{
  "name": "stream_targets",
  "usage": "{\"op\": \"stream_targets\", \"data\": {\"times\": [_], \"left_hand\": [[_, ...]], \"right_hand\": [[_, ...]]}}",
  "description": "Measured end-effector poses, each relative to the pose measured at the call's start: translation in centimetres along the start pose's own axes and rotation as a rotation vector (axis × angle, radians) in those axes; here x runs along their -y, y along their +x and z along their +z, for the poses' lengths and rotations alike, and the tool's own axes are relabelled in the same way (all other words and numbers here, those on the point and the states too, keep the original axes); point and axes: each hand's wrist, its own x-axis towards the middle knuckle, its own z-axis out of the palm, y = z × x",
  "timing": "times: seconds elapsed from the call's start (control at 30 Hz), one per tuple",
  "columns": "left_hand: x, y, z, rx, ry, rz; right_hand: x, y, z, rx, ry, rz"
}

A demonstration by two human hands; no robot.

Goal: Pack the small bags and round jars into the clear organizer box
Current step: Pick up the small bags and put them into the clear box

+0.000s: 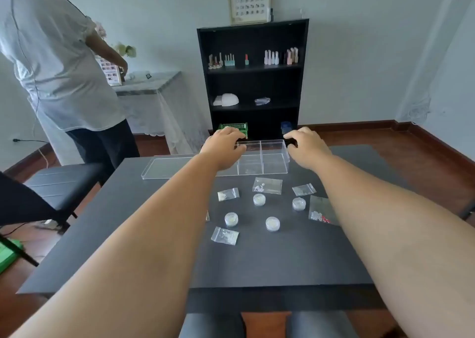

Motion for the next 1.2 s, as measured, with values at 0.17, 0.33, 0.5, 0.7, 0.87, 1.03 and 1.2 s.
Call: {"op": "stream_targets", "data": {"times": [0.17,0.33,0.5,0.7,0.87,1.03,1.2], "left_hand": [[0.2,-3.0,-0.6,-0.101,-0.082,0.033],[1.6,-6.5,-0.9,-0.034,-0.213,0.021],[4.7,-10.2,0.2,0.059,-0.296,-0.143],[7.4,-13.5,1.6,0.204,-0.242,-0.289],[7.8,-14.6,1.4,0.205,-0.31,-0.328],[8.3,-15.1,1.8,0.187,-0.469,-0.358],[8.8,-15.4,2.7,0.026,-0.598,-0.395]], "right_hand": [[0.1,-2.7,-0.2,-0.011,0.195,0.092],[1.0,-5.0,0.9,0.161,0.216,0.096],[1.7,-6.9,2.9,0.229,0.086,0.137],[2.6,-7.3,4.8,0.204,-0.034,0.185],[3.5,-6.8,5.0,0.221,-0.097,0.129],[3.6,-6.3,4.7,0.304,-0.072,0.094],[2.8,-5.6,4.5,0.334,0.052,0.068]]}}
